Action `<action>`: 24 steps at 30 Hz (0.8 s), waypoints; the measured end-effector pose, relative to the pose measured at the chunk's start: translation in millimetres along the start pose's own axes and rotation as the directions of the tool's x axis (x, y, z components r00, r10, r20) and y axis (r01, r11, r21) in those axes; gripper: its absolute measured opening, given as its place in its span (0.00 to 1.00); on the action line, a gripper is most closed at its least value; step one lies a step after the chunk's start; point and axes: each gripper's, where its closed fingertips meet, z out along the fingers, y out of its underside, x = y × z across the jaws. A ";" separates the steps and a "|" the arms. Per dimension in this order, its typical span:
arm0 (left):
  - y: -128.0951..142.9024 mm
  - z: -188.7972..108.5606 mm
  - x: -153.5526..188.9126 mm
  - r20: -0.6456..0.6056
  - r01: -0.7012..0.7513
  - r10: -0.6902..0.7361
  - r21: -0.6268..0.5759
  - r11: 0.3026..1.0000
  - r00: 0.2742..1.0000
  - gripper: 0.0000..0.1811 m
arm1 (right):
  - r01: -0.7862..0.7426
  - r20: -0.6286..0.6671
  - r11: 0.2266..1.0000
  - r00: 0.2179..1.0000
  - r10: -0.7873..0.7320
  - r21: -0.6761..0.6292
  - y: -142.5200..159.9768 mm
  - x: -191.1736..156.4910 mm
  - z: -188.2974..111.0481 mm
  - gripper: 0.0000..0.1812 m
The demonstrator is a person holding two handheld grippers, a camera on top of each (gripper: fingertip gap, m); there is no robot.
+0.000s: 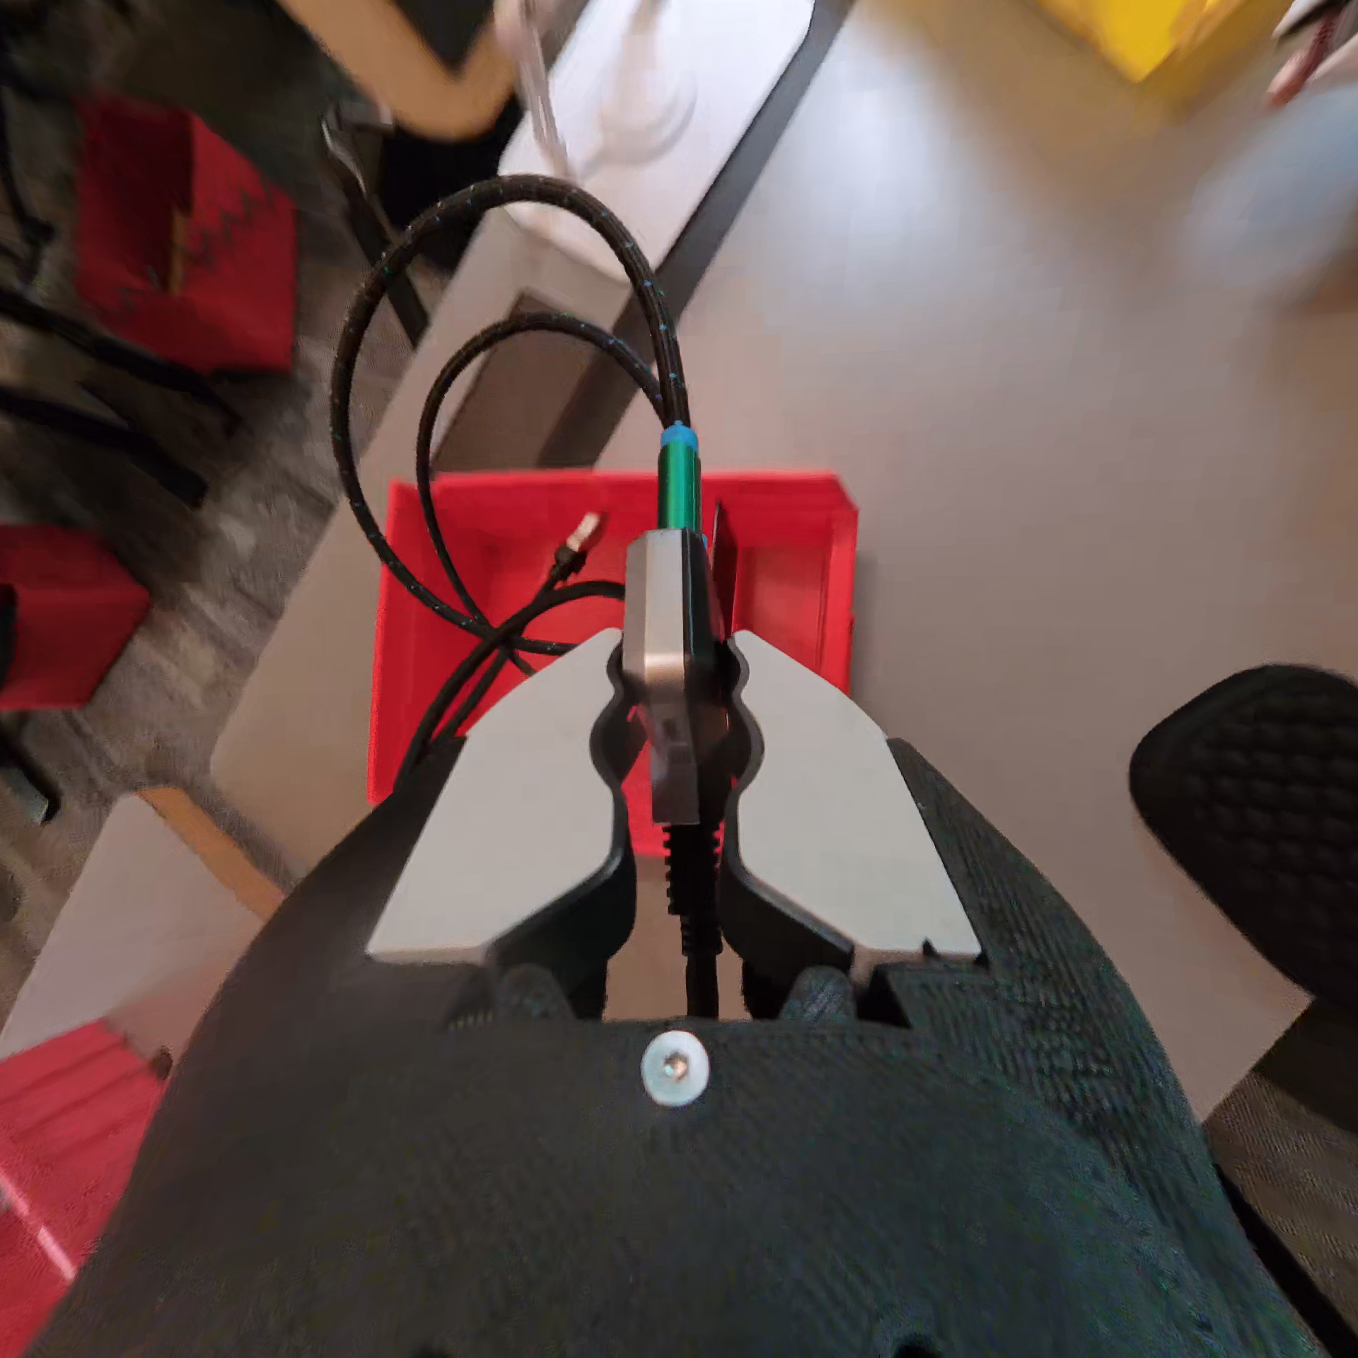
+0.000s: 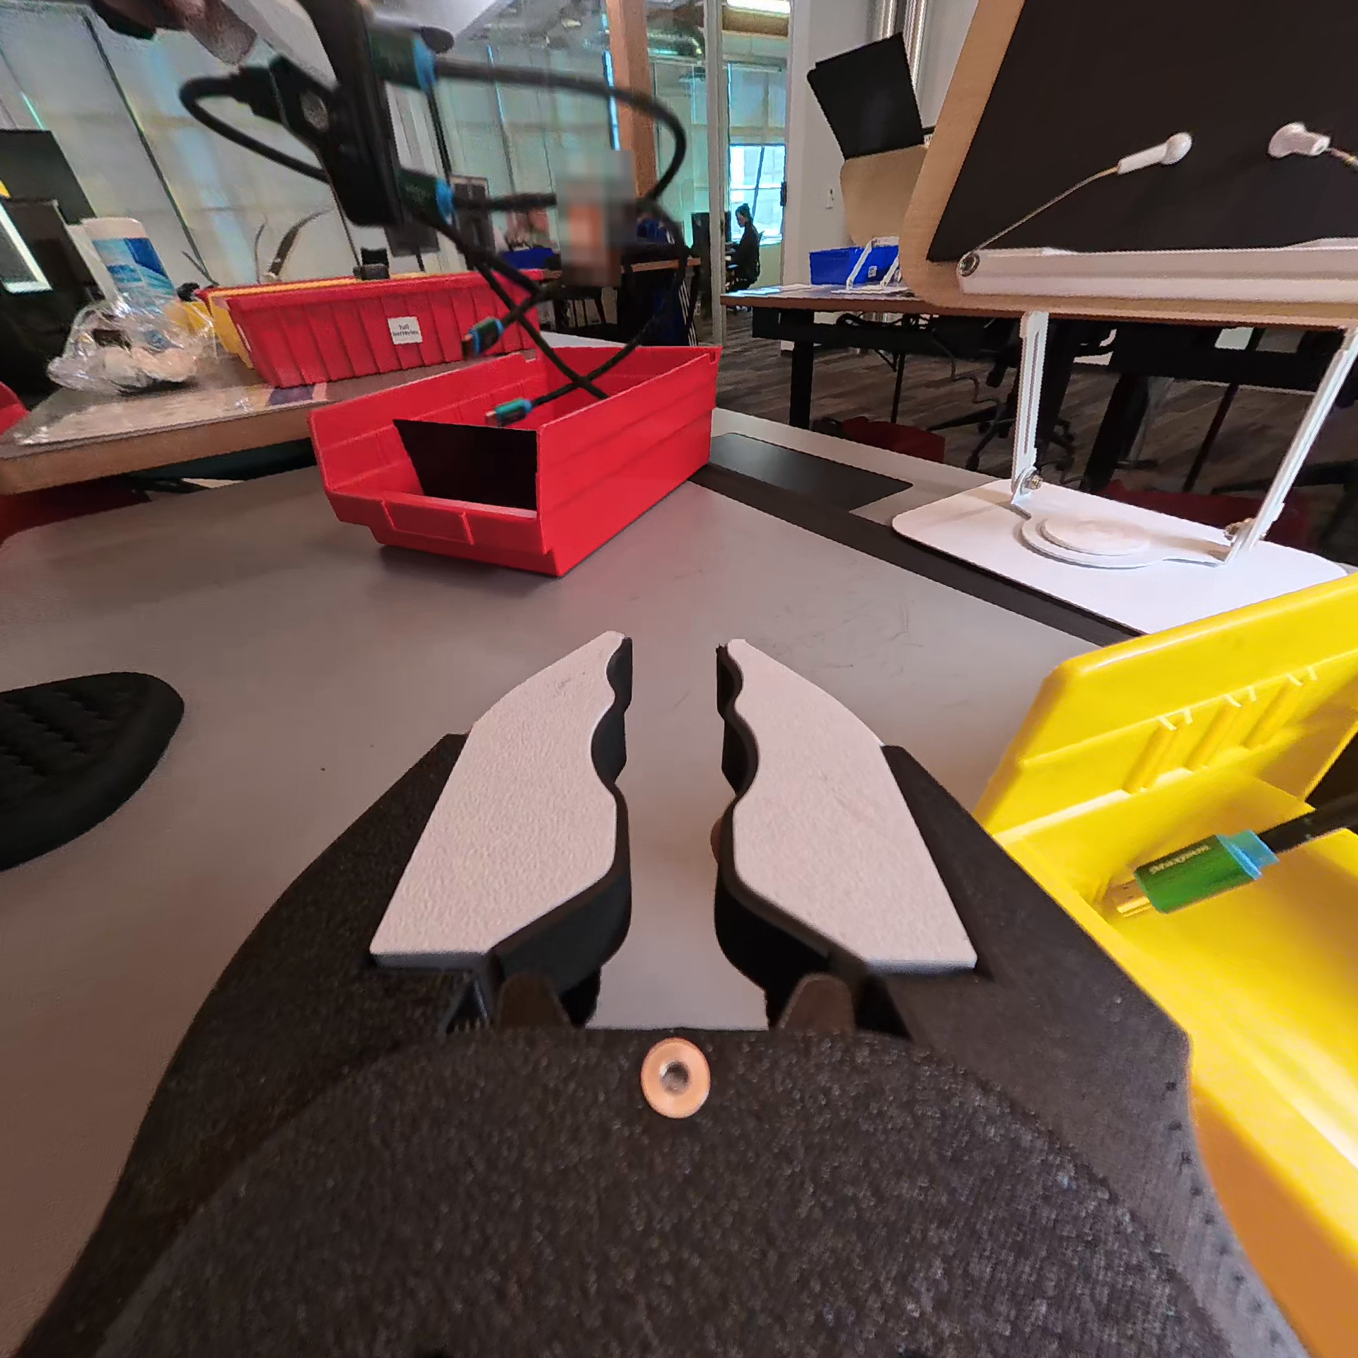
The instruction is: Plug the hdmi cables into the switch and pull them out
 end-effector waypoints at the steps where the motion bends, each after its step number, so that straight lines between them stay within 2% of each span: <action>1: -11.1 -7.5 4.1 -0.004 -0.011 0.011 0.056 0.998 1.000 0.13 | 0.001 0.000 1.000 1.000 -0.001 0.004 -1.1 0.0 -0.5 0.12; 4: -40.5 -28.2 20.2 -0.018 -0.058 0.062 0.186 0.981 0.998 0.12 | 0.000 0.000 1.000 1.000 0.000 0.010 -2.7 -0.4 -1.4 0.12; 8: -72.8 -44.8 43.6 -0.018 -0.116 0.127 0.293 0.949 0.992 0.12 | 0.007 0.014 1.000 1.000 -0.007 0.021 -5.6 -3.8 -1.6 0.12; 14: -126.7 -59.0 93.8 -0.089 -0.153 0.227 0.500 0.852 0.970 0.12 | 0.012 0.073 0.996 0.997 -0.019 0.087 -29.2 -21.2 -4.8 0.12; 17: -149.9 -50.8 122.5 -0.155 -0.131 0.269 0.585 0.800 0.951 0.12 | 0.031 0.134 0.988 0.990 -0.052 0.154 -65.0 -41.0 -7.1 0.12; 20: -166.1 -29.0 152.2 -0.208 -0.101 0.306 0.653 0.750 0.929 0.12 | 0.051 0.243 0.984 0.966 -0.092 0.169 -105.0 -68.4 -8.0 0.14; 24: -180.0 2.0 187.3 -0.306 0.018 0.329 0.756 0.655 0.893 0.12 | 0.110 0.303 0.984 0.941 -0.148 0.138 -140.3 -79.1 0.6 0.24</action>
